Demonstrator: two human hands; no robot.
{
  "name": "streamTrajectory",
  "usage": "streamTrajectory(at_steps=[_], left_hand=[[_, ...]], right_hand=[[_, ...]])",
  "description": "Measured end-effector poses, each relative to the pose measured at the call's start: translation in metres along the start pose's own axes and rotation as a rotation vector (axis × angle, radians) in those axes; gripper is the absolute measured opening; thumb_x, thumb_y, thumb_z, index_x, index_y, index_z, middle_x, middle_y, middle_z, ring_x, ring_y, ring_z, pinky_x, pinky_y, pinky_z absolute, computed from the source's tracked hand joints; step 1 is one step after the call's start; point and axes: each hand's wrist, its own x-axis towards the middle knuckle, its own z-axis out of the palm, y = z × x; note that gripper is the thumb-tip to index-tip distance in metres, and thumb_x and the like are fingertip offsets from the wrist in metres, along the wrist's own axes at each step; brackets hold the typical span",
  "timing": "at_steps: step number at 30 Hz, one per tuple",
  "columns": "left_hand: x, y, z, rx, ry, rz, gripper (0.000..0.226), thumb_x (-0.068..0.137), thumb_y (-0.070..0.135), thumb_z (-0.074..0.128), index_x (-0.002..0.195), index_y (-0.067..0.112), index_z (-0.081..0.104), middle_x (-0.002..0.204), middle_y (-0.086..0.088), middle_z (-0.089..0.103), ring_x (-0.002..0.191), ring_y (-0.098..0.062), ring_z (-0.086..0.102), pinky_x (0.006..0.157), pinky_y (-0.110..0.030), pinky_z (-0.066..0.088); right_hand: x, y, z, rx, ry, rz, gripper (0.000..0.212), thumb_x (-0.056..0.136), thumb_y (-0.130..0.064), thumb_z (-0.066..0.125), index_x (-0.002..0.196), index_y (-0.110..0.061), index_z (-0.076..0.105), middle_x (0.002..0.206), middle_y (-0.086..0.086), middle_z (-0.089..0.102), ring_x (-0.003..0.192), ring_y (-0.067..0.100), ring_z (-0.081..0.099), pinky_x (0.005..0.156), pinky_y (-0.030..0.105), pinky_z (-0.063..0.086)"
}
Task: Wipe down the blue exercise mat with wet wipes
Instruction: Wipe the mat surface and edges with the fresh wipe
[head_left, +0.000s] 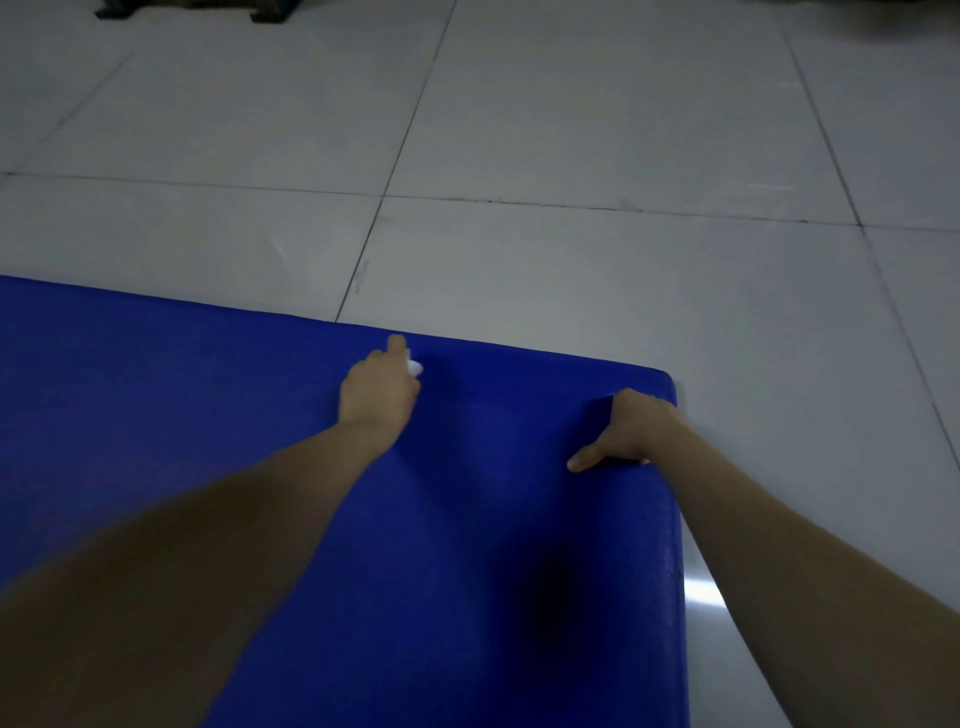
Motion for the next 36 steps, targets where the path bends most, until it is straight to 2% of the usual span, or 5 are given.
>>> streamTrajectory(at_steps=[5, 11, 20, 29, 36], left_hand=[[-0.007, 0.003, 0.007, -0.143, 0.005, -0.042, 0.017, 0.100, 0.010, 0.050, 0.115, 0.007, 0.058, 0.109, -0.007, 0.071, 0.080, -0.022, 0.060, 0.050, -0.030, 0.038], [-0.052, 0.090, 0.024, -0.367, -0.073, 0.116, 0.018, 0.098, 0.010, 0.049, 0.106, 0.013, 0.065, 0.109, 0.005, 0.074, 0.093, -0.020, 0.066, 0.072, -0.035, 0.054], [-0.065, 0.104, 0.021, -0.100, -0.159, 0.386, 0.019, 0.104, 0.027, 0.049, 0.113, 0.014, 0.060, 0.100, -0.007, 0.060, 0.084, -0.025, 0.059, 0.062, -0.032, 0.039], [-0.040, -0.032, -0.001, -0.007, 0.020, -0.007, 0.027, 0.106, 0.033, 0.049, 0.111, 0.008, 0.058, 0.086, -0.009, 0.056, 0.070, -0.023, 0.051, 0.055, -0.033, 0.035], [-0.064, 0.014, 0.012, -0.155, 0.018, -0.012, 0.019, 0.104, 0.027, 0.048, 0.095, 0.011, 0.053, 0.082, -0.008, 0.056, 0.069, -0.022, 0.050, 0.053, -0.032, 0.030]], right_hand=[[0.001, -0.002, 0.000, 0.003, -0.003, 0.011, 0.076, 0.048, -0.070, 0.089, 0.085, -0.020, 0.044, 0.083, 0.002, 0.062, 0.081, 0.019, 0.062, 0.073, 0.032, 0.054], [0.002, -0.003, -0.002, -0.014, 0.006, 0.009, 0.082, 0.050, -0.070, 0.088, 0.100, -0.018, 0.048, 0.085, 0.001, 0.062, 0.082, 0.020, 0.064, 0.080, 0.035, 0.056], [0.001, -0.002, -0.001, -0.026, 0.014, 0.005, 0.077, 0.048, -0.074, 0.085, 0.084, -0.019, 0.047, 0.080, 0.002, 0.062, 0.078, 0.019, 0.062, 0.074, 0.032, 0.055], [-0.001, -0.002, -0.001, -0.015, 0.014, 0.010, 0.078, 0.047, -0.073, 0.087, 0.085, -0.020, 0.044, 0.083, 0.001, 0.062, 0.078, 0.018, 0.062, 0.073, 0.032, 0.054], [-0.004, -0.005, -0.004, -0.006, 0.008, 0.026, 0.077, 0.049, -0.069, 0.089, 0.082, -0.017, 0.043, 0.076, 0.003, 0.059, 0.073, 0.019, 0.060, 0.068, 0.031, 0.050]])
